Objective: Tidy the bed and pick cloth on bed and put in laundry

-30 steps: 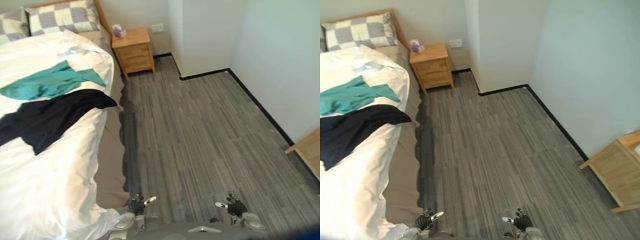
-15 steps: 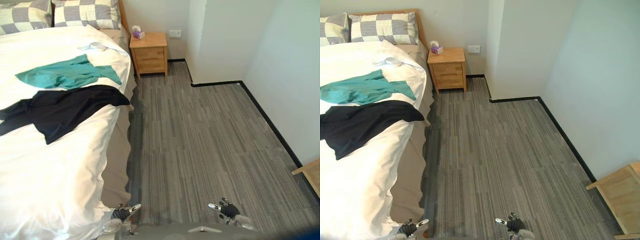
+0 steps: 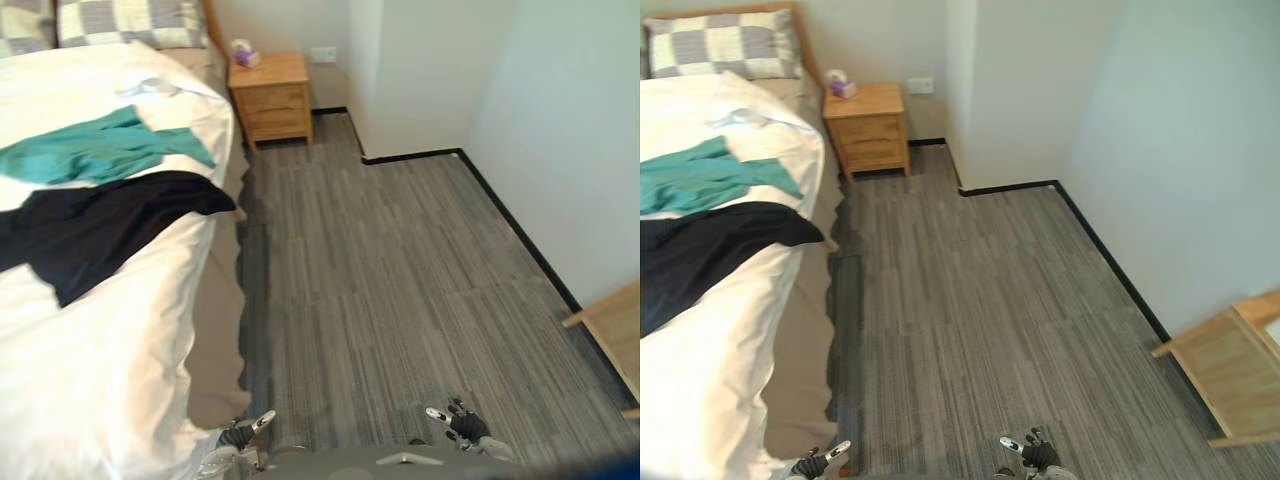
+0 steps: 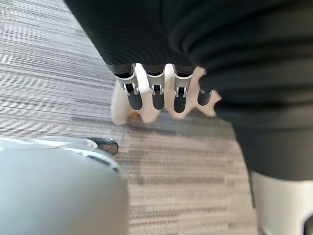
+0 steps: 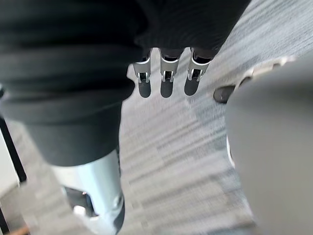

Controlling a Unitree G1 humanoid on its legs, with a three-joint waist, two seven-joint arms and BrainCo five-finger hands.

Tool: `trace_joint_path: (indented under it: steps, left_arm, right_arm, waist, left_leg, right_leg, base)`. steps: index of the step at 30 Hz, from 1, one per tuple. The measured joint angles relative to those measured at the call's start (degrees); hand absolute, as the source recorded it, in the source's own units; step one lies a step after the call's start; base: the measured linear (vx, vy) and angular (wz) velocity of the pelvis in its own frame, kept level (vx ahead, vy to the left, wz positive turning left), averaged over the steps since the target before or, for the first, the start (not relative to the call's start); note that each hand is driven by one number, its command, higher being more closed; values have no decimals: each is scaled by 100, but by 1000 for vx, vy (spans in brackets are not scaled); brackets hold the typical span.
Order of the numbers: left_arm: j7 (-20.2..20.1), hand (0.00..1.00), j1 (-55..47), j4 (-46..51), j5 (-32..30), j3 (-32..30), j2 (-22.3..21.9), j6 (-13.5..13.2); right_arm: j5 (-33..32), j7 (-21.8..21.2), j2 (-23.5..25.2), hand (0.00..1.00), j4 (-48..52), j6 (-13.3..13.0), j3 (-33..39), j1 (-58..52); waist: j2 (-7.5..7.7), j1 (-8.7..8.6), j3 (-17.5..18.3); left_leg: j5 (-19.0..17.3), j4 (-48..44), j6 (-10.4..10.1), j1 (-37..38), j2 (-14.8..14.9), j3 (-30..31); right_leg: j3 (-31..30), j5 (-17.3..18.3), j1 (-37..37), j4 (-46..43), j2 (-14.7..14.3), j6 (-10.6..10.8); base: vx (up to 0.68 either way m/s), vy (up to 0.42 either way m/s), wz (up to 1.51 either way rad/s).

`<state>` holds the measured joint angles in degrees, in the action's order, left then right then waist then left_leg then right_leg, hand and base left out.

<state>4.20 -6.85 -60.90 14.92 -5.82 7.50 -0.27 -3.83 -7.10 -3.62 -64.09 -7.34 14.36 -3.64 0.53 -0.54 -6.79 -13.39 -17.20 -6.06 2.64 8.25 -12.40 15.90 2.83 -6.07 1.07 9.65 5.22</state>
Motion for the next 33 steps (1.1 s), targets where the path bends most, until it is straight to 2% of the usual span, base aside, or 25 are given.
trace_joint_path:
  steps: [1,3,5,6,7,8,9,11,12,13,17,18,19,20,21,22,23,24,25,26,28,30,31,32,33]
  left_arm:
    - [1,0,2,90,23,-124,4,-6]
    - [-9,0,12,126,26,-432,-147,-44]
    - [-15,0,-24,158,24,-719,-276,-39]
    - [-15,0,-53,151,27,-729,-265,-28]
    - [-34,0,-100,119,25,-719,-273,-9]
    - [-68,0,-134,112,26,-692,-303,33]
    - [-80,0,-145,112,32,-640,-304,54]
    - [-140,0,-245,99,32,-536,-320,130]
    - [-142,0,-281,84,61,-544,-331,133]
    - [-137,0,-348,51,179,-553,-318,162]
    - [-130,0,-305,7,202,-522,-194,254]
    - [-127,0,-301,-5,197,-525,-190,292]
    - [-127,0,-301,-7,195,-523,-184,300]
    - [-129,0,-325,-16,195,-492,-133,308]
    - [-127,0,-339,-17,195,-471,-94,299]
    - [-124,0,-339,-18,195,-380,-26,291]
    - [-125,0,-320,-14,196,-270,-25,238]
    - [-124,0,-298,-12,197,-257,-23,205]
    - [-122,0,-212,-13,198,-262,-15,164]
    - [-122,0,-102,-18,201,-267,-3,118]
    - [-124,0,89,-14,201,-328,-51,102]
    - [-122,0,258,25,201,-412,-288,104]
    - [-117,0,275,103,181,-534,-444,104]
    - [-107,0,273,131,194,-616,-472,111]
    - [-100,0,272,133,191,-645,-460,113]
  right_arm:
    - [42,-24,-48,0,-29,-6,-17,-22]
    - [129,-72,-232,0,-101,-7,-60,-38]
    - [118,-101,-355,0,-64,5,-184,-174]
    - [118,-109,-317,0,-50,9,-183,-186]
    - [119,-110,-349,0,-28,12,-147,-169]
    - [123,-119,-380,0,-16,14,-88,-142]
    - [131,-120,-376,0,-20,14,-30,-128]
    - [194,-134,-349,0,-28,8,127,-72]
    - [213,-131,-342,0,-43,8,145,-82]
    - [330,-132,-303,0,-50,2,151,-90]
    - [528,-125,-153,0,-47,-63,390,-80]
    - [541,-108,-132,0,-52,-49,525,-121]
    - [541,-106,-123,0,-52,-43,544,-119]
    - [574,-100,-95,0,-49,-26,592,-109]
    - [586,-95,-86,0,-49,-16,593,-112]
    - [618,-76,-71,0,-48,2,591,-149]
    - [623,-43,-59,0,-48,9,626,-210]
    - [626,-35,-55,0,-49,12,642,-242]
    - [626,-12,-22,0,-35,10,654,-252]
    - [612,19,36,0,25,8,662,-248]
    - [595,44,118,0,159,7,709,-301]
    - [410,76,150,0,235,28,731,-376]
    - [303,92,149,0,312,33,718,-447]
    - [247,117,153,0,390,55,620,-518]
    - [231,122,204,0,403,76,545,-536]
  waist:
    - [35,-24,-13]
    - [-103,-23,-101]
    - [-205,-4,-195]
    - [-135,6,-242]
    - [-238,-16,-264]
    - [-291,-65,-307]
    - [-296,-65,-309]
    - [-334,-74,-314]
    - [-327,-72,-326]
    - [-227,-6,-315]
    - [-88,-10,-255]
    - [-43,18,-184]
    - [-38,27,-186]
    - [39,25,-220]
    - [101,9,-251]
    - [167,-4,-251]
    - [84,-61,-223]
    - [90,-86,-220]
    - [106,-124,-224]
    - [121,-181,-232]
    - [119,-275,-233]
    - [68,-340,-261]
    - [26,-317,-275]
    - [66,-264,-255]
    - [101,-243,-266]
  left_leg:
    - [58,-1072,-71,-468,131,28]
    - [345,-2362,-69,-1021,430,134]
    - [1258,-3527,-106,-1474,586,372]
    - [1284,-3766,-160,-1599,578,389]
    - [575,-3694,-113,-1711,496,326]
    - [167,-3131,-6,-1757,304,180]
    - [104,-2687,27,-1751,194,63]
    - [445,-428,58,-1506,-93,-333]
    - [781,-207,235,-1422,-111,-359]
    - [796,-110,448,-1289,-237,-538]
    - [125,-830,699,-1560,-304,-610]
    - [33,-662,760,-1352,-435,-637]
    - [29,-603,768,-1286,-467,-644]
    - [13,-409,806,-963,-618,-651]
    - [14,-305,808,-774,-708,-646]
    - [-30,-49,881,-373,-862,-549]
    - [-28,221,905,-22,-921,-367]
    - [-19,336,926,133,-934,-255]
    - [6,531,970,347,-935,-26]
    - [27,691,1007,473,-923,229]
    - [-9,820,948,587,-860,630]
    - [-115,905,798,810,-712,1017]
    - [-264,903,648,958,-551,1169]
    - [-473,888,458,1140,-424,1215]
    - [-591,875,356,1260,-384,1235]
  right_leg:
    - [-7,89,13,-165,16,11]
    - [-7,305,75,-611,8,11]
    - [-119,634,-43,-956,-23,-132]
    - [-196,663,-110,-935,8,-170]
    - [-262,737,-179,-933,11,-214]
    - [-278,757,-264,-902,64,-191]
    - [-287,760,-285,-885,97,-182]
    - [-275,831,-405,-722,140,-66]
    - [-320,868,-471,-687,143,-8]
    - [-373,904,-623,-501,257,-10]
    - [-304,1012,-447,-1085,465,131]
    - [-321,930,-133,-1902,658,253]
    - [-321,932,-64,-2154,705,250]
    - [-360,820,320,-3344,975,248]
    - [-440,610,533,-3925,1132,214]
    - [-620,-96,836,-4818,1328,226]
    - [-733,-494,1006,-5426,1331,204]
    - [-730,-293,1088,-5675,1286,199]
    - [-730,182,1367,-6029,1094,128]
    - [-729,614,1700,-6082,824,78]
    - [-711,916,2069,-5569,446,12]
    - [-708,972,2204,-4547,217,-87]
    - [-679,867,2208,-3667,125,-91]
    - [-676,517,2149,-2576,114,-81]
    - [-653,-43,2137,-2319,143,-92]
  base:
    - [36,-43,-21]
    - [76,-36,-15]
    - [113,-41,-19]
    - [139,-31,-29]
    - [170,5,-15]
    - [176,35,-9]
    - [227,72,-3]
    - [171,108,-13]
    - [169,153,-33]
    - [252,167,-30]
    - [331,153,0]
    - [261,138,-7]
    - [329,144,3]
    - [232,64,13]
    - [293,65,23]
    - [291,51,33]
    - [306,41,43]
    - [309,18,62]
    - [326,-34,80]
    - [318,-67,89]
    - [344,-176,123]
    - [410,-271,130]
    - [455,-346,84]
    - [597,-456,65]
    - [654,-458,29]
